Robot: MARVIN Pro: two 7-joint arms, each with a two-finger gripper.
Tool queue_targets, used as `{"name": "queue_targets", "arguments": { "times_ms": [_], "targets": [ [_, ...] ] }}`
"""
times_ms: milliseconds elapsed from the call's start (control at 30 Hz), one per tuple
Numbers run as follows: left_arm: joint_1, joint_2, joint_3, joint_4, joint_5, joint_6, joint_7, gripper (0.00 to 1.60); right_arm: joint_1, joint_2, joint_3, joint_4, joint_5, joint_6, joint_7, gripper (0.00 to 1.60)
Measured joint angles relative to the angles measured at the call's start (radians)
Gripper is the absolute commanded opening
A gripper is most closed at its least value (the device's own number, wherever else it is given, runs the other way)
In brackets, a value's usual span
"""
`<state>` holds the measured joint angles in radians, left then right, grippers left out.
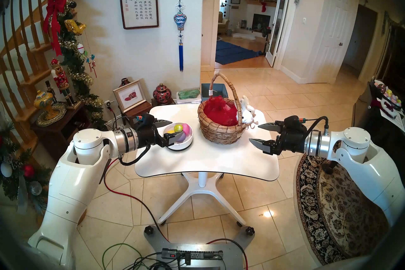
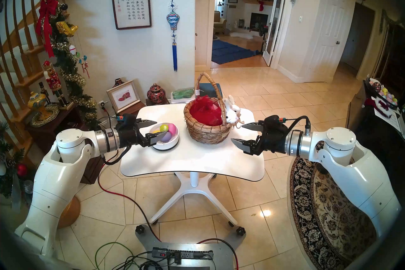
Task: Put easter egg into basket
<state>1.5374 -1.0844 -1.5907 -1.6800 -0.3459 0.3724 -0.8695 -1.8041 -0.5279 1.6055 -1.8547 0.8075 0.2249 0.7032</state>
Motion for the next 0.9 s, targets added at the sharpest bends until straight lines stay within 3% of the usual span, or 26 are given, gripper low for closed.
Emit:
{"name": "queue_targets", "arguments": {
  "times_ms": [633,900],
  "targets": [
    [0.0,0.0,0.0,0.0,0.0,0.001,-0.003,1.6,0.0,0.0,0.0,0.0,0.0,0.0,0.0,1.6],
    [-0.018,0.005,0.004,-0.003,0.0,0.035,-0.006,1.6,0.0,0.0,-0.001,0.0,0.0,0.0,0.0,1.6]
  ]
}}
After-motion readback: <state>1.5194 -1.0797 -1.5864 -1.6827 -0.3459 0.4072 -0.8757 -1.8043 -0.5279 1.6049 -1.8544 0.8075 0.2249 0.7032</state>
